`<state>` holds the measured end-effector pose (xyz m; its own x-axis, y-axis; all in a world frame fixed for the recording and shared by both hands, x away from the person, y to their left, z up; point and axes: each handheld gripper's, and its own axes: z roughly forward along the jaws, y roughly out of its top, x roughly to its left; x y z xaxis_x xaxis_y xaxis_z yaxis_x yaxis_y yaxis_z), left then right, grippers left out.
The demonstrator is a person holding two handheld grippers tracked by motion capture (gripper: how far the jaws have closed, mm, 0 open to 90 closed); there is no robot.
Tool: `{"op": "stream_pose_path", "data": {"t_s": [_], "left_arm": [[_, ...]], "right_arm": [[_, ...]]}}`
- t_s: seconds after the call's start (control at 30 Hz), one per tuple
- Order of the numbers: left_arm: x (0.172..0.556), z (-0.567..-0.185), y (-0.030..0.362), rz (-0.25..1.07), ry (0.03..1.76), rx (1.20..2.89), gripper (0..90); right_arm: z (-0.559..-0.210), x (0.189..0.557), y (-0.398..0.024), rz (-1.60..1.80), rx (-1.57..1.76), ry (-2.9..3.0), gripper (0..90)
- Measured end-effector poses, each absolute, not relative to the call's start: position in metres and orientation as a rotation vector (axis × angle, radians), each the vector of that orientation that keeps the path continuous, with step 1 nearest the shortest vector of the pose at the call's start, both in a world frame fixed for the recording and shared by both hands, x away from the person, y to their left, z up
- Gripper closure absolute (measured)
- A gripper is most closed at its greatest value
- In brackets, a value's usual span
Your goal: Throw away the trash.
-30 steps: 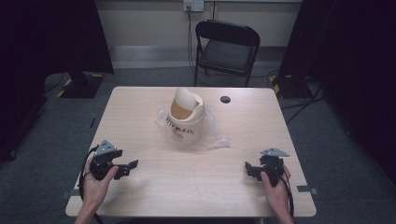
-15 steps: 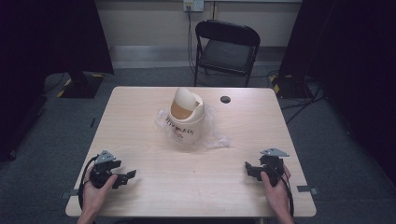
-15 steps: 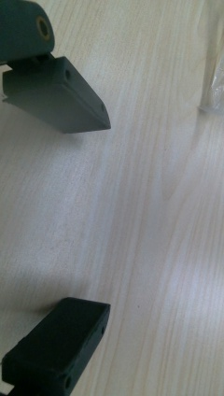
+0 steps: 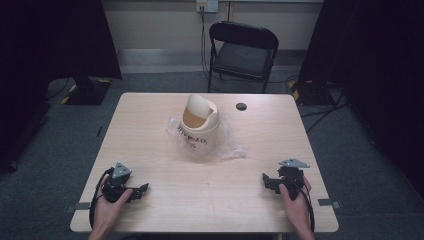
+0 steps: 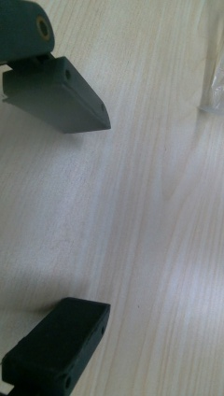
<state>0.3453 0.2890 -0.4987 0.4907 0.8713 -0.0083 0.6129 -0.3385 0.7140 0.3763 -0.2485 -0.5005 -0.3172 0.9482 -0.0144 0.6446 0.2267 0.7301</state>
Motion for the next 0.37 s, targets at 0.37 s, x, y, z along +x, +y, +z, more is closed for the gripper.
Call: {"op": "stream_pose_path", "data": {"t_s": [0.37], "left_arm": [[0.3466, -0.5023, 0.2888, 0.52, 1.207, 2.053, 10.3]], "right_arm": [[-0.5005, 0.3763, -0.2485, 0.874, 1.462, 2.045, 9.7]]}}
